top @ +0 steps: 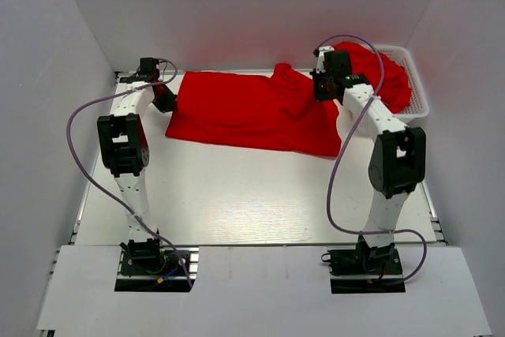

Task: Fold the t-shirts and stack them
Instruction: Fold the flattened tshirt in 1/3 of the way

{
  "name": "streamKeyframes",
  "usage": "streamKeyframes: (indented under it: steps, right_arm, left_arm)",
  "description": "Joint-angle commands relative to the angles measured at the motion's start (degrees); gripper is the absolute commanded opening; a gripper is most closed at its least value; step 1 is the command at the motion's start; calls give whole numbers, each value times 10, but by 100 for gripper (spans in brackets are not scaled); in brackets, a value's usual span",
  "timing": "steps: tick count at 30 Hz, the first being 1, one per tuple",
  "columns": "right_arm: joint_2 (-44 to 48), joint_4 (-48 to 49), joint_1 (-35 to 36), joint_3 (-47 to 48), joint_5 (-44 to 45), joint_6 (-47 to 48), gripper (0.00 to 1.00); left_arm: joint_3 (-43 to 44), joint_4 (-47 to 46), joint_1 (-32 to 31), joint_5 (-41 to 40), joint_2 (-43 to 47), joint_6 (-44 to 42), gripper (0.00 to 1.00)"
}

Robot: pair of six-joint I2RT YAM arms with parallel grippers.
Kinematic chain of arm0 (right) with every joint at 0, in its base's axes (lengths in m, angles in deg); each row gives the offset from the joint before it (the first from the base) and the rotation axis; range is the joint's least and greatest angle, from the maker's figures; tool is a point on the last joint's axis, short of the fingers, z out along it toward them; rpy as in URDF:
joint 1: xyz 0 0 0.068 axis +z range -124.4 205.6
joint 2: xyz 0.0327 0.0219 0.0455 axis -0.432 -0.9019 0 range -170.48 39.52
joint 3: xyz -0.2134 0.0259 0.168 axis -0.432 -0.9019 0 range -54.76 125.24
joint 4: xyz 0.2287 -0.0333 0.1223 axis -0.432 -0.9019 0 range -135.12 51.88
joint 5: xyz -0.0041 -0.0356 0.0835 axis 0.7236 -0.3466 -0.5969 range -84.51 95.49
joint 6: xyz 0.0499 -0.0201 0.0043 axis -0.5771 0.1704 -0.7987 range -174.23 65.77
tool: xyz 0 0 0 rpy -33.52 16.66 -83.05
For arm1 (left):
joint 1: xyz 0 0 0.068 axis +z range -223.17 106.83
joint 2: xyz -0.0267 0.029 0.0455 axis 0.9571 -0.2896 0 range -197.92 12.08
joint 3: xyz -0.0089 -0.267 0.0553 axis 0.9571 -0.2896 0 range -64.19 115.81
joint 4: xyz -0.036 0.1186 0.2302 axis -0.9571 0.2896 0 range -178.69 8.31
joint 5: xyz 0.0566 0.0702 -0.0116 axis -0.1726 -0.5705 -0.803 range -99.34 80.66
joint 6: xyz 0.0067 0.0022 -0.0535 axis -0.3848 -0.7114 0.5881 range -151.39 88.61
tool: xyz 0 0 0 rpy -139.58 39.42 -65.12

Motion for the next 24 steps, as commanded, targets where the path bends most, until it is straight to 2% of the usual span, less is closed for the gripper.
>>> streamKeyframes:
  steps: [1,5,6,7,8,9,10,12,14,15,18,19,21,24]
  right_arm:
    - [-42,1,-12,67,0,29,0]
    - [-91,4,-22,103,-16,37,0]
    - [-124,-1,-25,139,-16,33,0]
    - [-134,-9,-28,155,-16,31,0]
    - [-158,-14,-30,197,-17,18,17]
    - [-180,-17,-31,208,-14,12,33]
    - [-192,-16,-33,219,-11,7,50]
    - [-228,-22,-36,266,-9,-24,73]
    - [-241,-33,-38,315,-5,-32,82]
    - [-238,-33,-36,320,2,-43,90]
    - [-196,-31,-39,290,-16,-46,90]
    - [-183,-30,-37,234,-21,-47,90]
    - [-131,-23,-37,194,-51,-58,90]
    - [-82,-20,-37,81,-102,-80,90]
  left_arm:
    - [28,-25,4,12,-7,-2,0]
    - [44,-48,4,12,-29,-2,0]
    - [51,-48,9,12,-34,-2,2]
    - [57,-48,9,18,-40,-2,12]
    - [71,-55,9,27,-49,-2,59]
    - [76,-55,9,27,-49,-2,83]
    - [83,-60,9,34,-54,-2,100]
    - [109,-60,9,34,-54,-8,100]
    - [134,-54,15,34,-54,-8,100]
    - [134,-54,15,28,-47,-21,100]
    - [129,-60,15,35,-22,-36,100]
    - [117,-60,15,35,-16,-36,100]
    - [104,-60,15,49,-3,-42,100]
    - [80,-60,9,66,3,-56,100]
